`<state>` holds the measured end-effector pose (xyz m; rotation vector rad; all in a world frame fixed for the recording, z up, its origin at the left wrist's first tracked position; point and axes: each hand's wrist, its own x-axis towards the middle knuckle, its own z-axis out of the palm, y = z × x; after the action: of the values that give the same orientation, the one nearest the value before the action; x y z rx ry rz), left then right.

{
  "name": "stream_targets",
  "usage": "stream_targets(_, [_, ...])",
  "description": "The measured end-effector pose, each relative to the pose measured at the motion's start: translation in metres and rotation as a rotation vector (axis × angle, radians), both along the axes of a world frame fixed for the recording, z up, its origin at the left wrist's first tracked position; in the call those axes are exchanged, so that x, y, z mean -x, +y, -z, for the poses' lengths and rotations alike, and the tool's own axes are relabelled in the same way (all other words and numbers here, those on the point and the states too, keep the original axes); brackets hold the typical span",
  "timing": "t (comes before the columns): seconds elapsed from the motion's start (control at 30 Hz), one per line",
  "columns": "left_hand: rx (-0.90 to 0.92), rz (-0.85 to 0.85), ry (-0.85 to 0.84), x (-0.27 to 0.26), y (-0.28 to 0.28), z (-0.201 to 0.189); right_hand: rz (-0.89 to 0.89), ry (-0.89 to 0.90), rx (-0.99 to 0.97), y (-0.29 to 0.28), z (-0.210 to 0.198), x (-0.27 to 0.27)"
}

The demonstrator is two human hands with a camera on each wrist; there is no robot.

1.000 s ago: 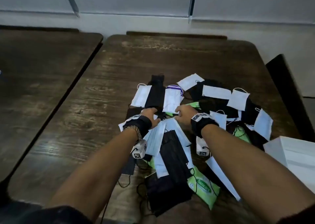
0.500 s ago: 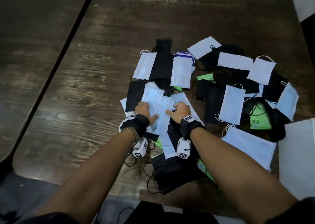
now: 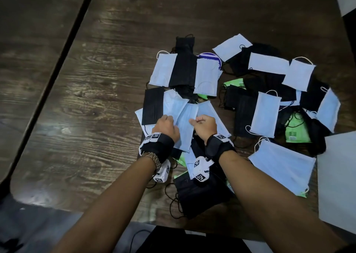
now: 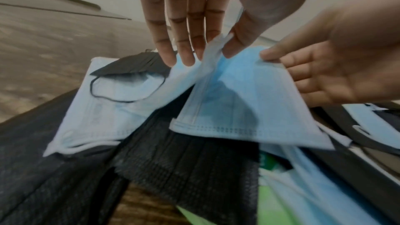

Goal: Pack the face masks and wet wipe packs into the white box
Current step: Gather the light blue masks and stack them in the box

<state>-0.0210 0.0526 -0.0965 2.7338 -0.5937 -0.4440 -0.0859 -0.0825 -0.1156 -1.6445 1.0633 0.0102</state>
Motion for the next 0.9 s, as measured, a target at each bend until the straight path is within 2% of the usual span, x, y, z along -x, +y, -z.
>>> stream_targets(0.17, [0.043,0.138,-0.044,0.029,-0.010,-0.002,0.168,-0.159,-0.298,0.005,-0.013,0.001])
stream_targets(0.27, [0.119,0.188,0.029,0.040,-0.014,0.007,0.161,-0.221,-0.277,0.004,-0.021,0.009])
stream_targets(0.33, [0.169,0.206,0.045,0.042,-0.015,0.009,0.149,-0.220,-0.197,-0.002,-0.020,0.013])
stream_targets(0.4, [0.279,0.123,0.079,0.035,-0.013,0.006,0.165,-0.193,-0.114,-0.014,-0.017,0.019])
stream_targets(0.47, [0.394,-0.049,0.110,0.018,-0.008,0.004,0.214,-0.200,-0.103,-0.029,-0.018,0.028])
stream_targets(0.53, [0.409,-0.176,0.139,-0.002,-0.009,-0.001,0.254,-0.207,-0.115,-0.047,-0.023,0.040])
stream_targets(0.6, [0.476,-0.224,0.263,-0.017,-0.022,-0.007,0.291,-0.229,-0.148,-0.064,-0.026,0.051])
stream_targets(0.7, [0.721,-0.305,0.636,-0.027,-0.060,-0.020,0.315,-0.292,-0.223,-0.081,-0.026,0.052])
stream_targets(0.83, [0.782,-0.340,0.986,-0.031,-0.095,-0.024,0.206,-0.356,-0.348,-0.090,-0.037,0.034])
stream_targets(0.9, [0.810,-0.354,1.058,-0.030,-0.093,-0.023,0.164,-0.343,-0.376,-0.090,-0.036,0.024])
